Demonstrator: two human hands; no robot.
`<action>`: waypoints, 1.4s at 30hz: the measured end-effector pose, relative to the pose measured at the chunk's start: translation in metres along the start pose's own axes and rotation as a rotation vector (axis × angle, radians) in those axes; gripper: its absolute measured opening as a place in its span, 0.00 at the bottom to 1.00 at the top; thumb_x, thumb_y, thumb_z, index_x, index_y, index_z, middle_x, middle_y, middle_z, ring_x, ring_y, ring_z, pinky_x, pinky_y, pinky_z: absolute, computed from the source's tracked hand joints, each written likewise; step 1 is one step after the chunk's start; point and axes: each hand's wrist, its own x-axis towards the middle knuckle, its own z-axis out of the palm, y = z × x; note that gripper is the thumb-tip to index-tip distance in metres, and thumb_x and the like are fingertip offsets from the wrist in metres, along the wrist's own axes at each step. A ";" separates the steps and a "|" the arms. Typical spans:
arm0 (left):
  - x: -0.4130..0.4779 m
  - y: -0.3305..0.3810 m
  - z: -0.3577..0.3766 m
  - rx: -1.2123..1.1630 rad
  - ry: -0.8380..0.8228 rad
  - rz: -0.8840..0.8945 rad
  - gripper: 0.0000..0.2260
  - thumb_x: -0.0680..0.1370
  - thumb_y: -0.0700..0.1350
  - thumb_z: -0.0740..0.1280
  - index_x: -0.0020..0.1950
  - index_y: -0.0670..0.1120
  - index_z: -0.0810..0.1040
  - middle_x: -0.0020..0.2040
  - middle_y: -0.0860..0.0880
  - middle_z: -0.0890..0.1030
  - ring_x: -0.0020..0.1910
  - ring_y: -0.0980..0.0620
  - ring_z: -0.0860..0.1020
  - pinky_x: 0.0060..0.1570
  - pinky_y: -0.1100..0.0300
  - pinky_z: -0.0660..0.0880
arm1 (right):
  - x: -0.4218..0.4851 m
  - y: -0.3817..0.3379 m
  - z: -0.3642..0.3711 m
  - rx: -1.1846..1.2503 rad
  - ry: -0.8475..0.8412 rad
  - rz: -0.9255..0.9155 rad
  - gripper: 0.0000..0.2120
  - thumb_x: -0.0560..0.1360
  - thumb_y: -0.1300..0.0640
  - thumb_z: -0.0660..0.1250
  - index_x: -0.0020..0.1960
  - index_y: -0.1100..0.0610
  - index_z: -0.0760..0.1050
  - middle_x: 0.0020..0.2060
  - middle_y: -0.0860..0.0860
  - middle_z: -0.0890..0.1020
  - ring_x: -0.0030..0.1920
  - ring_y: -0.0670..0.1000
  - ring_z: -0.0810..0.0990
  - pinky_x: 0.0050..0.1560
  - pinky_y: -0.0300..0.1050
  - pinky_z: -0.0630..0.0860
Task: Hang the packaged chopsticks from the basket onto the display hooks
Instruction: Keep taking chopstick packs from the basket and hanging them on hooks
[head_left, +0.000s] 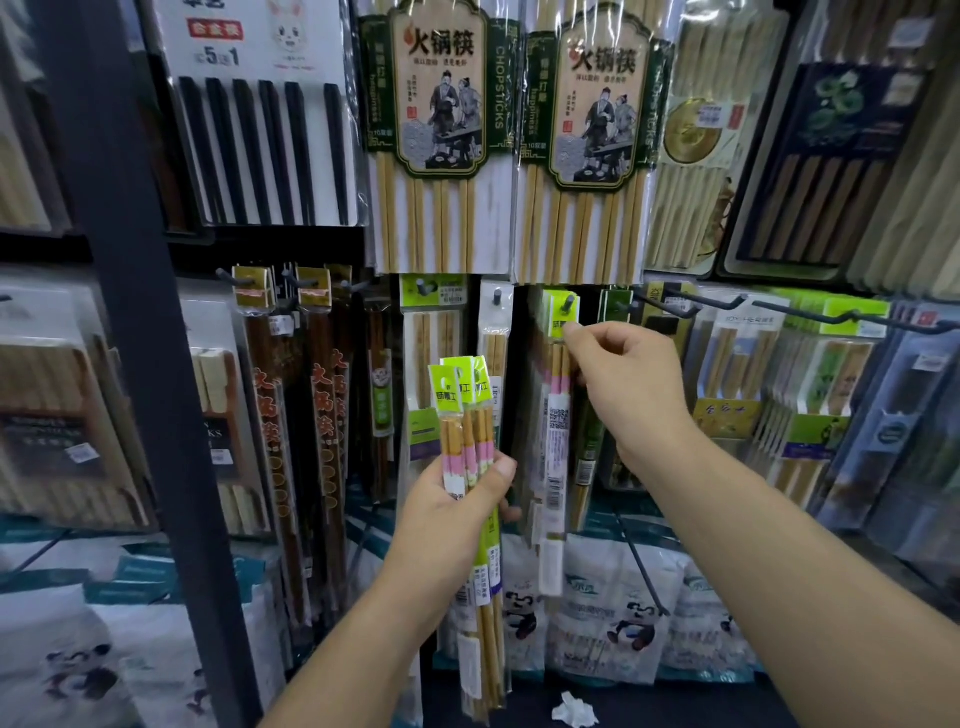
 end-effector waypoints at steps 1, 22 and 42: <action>-0.001 0.001 0.000 -0.013 -0.012 -0.012 0.02 0.78 0.51 0.73 0.46 0.58 0.85 0.37 0.54 0.83 0.40 0.52 0.85 0.48 0.50 0.83 | 0.000 0.002 -0.001 -0.027 0.005 -0.018 0.16 0.80 0.49 0.69 0.36 0.54 0.83 0.27 0.48 0.79 0.29 0.40 0.75 0.35 0.34 0.74; 0.000 0.008 0.002 -0.049 -0.060 0.070 0.07 0.74 0.51 0.74 0.43 0.48 0.83 0.41 0.47 0.86 0.44 0.47 0.85 0.44 0.55 0.83 | -0.031 -0.011 -0.008 0.178 -0.142 -0.020 0.12 0.81 0.59 0.67 0.40 0.53 0.82 0.30 0.47 0.81 0.30 0.42 0.78 0.30 0.32 0.72; 0.001 0.011 0.004 -0.143 -0.099 -0.054 0.09 0.83 0.52 0.65 0.55 0.48 0.71 0.33 0.51 0.72 0.28 0.53 0.67 0.29 0.59 0.69 | -0.003 -0.012 -0.001 0.135 -0.023 0.046 0.13 0.80 0.57 0.67 0.39 0.60 0.82 0.33 0.47 0.82 0.37 0.46 0.79 0.45 0.44 0.75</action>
